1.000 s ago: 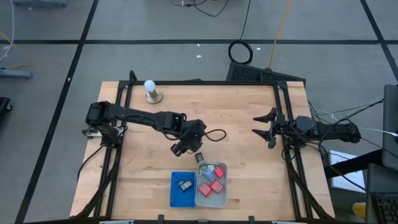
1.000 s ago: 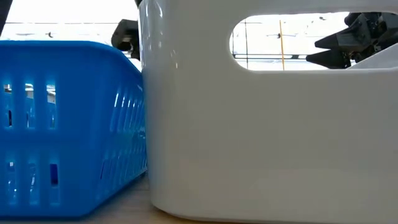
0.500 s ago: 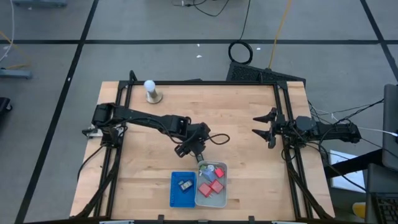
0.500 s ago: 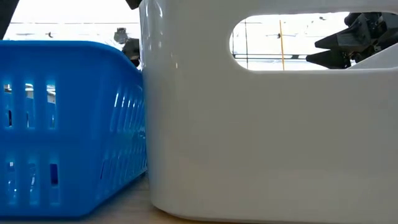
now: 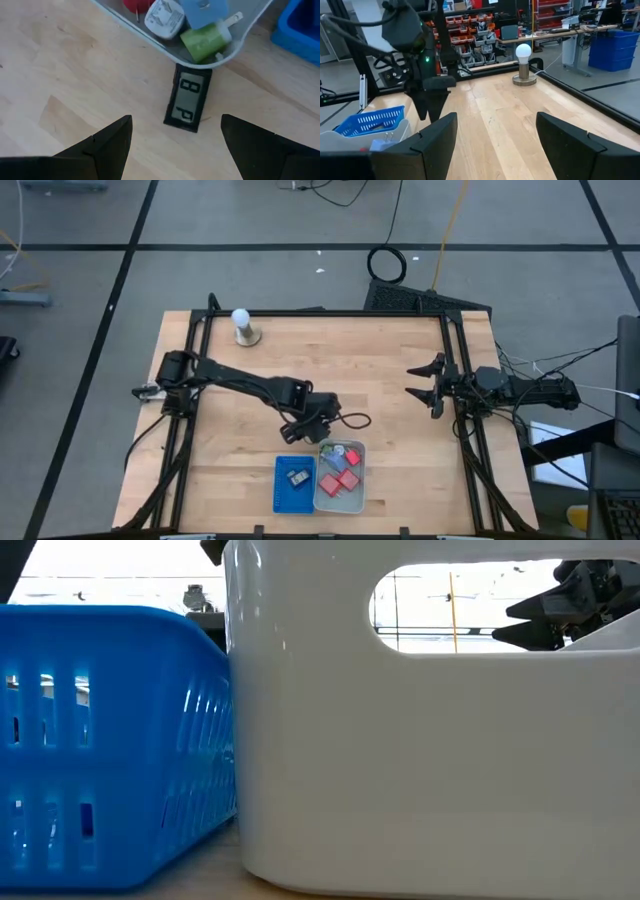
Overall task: Pick & Place Office items
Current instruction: Put the black digital clock into the blue bin
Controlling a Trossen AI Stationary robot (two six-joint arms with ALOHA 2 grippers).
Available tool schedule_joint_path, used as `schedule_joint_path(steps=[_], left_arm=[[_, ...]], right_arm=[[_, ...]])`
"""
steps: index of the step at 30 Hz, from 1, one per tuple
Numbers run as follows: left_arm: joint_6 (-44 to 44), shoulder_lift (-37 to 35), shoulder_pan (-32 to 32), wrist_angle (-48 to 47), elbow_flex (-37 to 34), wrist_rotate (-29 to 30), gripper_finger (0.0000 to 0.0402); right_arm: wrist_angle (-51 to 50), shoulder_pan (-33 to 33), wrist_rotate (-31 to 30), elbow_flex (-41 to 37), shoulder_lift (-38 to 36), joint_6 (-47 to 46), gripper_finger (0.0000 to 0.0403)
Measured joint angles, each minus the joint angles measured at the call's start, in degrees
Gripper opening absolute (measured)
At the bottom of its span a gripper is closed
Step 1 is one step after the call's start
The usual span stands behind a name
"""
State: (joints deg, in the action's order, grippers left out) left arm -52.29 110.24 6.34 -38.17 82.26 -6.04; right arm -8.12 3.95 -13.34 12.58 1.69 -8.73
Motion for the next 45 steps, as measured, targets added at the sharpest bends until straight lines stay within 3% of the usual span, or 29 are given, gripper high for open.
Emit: schedule_joint_path(steps=[12,19,45], left_arm=[[0.4,7.2,-1.1,-3.3,6.3,-0.1,0.0308],[1.4,9.4,-2.7,-9.7,12.3,-6.5,0.0308],[1.6,12.0,-3.2,-10.8,12.7,-7.9,0.0308]], right_arm=[[0.0,0.0,0.0,0.0,0.0,0.0,0.0265],[0.0,0.0,0.0,0.0,0.0,0.0,0.0265],[0.0,0.0,0.0,0.0,0.0,0.0,0.0265]])
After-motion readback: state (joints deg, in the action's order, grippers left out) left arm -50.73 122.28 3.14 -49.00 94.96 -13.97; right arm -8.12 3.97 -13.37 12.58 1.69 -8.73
